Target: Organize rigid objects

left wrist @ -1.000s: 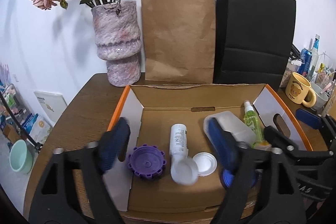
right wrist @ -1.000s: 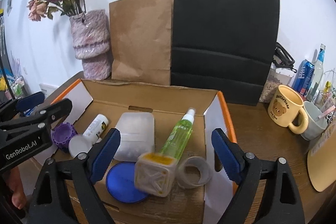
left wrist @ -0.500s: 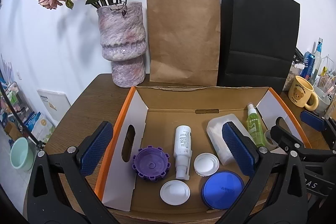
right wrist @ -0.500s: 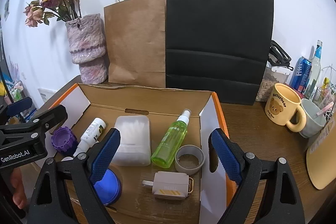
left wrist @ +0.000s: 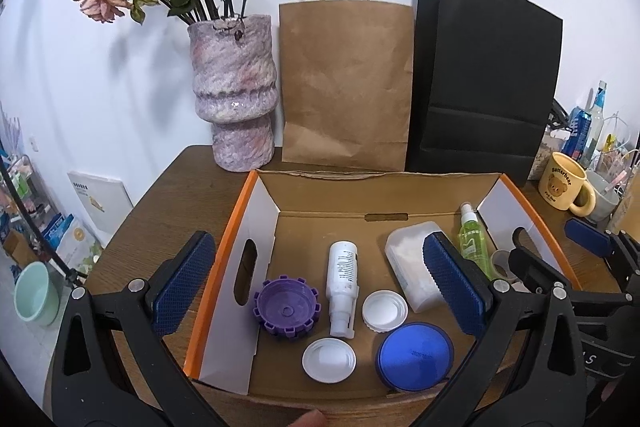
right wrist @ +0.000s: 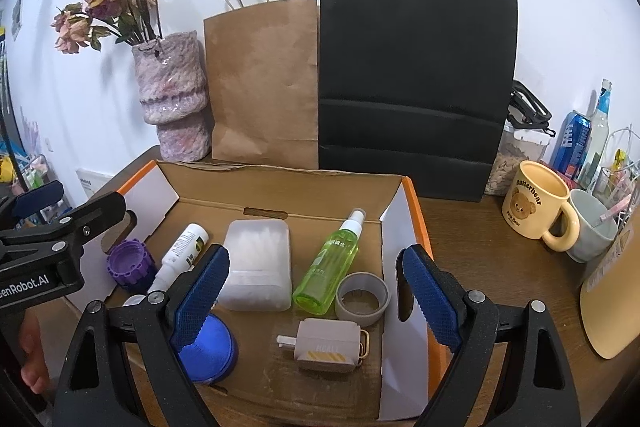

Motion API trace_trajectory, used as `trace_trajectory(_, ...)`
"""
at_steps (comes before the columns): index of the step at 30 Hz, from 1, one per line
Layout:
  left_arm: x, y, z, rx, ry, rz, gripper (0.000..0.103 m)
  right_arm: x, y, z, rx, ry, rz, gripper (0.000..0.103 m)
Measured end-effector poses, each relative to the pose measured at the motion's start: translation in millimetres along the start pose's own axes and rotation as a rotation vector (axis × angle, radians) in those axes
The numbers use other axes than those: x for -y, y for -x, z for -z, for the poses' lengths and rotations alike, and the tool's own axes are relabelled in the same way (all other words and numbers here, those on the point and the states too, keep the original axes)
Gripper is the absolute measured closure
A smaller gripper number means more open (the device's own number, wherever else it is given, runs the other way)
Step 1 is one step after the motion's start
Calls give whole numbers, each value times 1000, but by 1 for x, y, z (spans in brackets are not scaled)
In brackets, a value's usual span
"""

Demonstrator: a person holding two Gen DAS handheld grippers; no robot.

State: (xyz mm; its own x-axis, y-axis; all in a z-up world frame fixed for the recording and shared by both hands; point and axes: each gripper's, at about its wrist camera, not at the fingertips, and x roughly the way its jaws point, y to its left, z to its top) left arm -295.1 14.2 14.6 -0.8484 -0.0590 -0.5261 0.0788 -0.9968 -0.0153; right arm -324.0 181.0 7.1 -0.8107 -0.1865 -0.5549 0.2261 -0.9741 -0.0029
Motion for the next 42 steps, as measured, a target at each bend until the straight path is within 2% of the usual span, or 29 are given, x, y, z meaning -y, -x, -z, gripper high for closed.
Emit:
trace_trajectory(9,-2,36,11,35,-21,27,0,0,36,12,41,4,-2,11)
trace_trajectory(22,-1,99,40,55,-43,42,0,-11,109,40,93,25,-8,11)
trace_trajectory(32,-3,169,78,101,-67,50,0,-21,176,76,124,47,-4,11)
trace_trajectory(42,-13,211,124,64,-59,48,0,-34,224,122,104,85,-20,10)
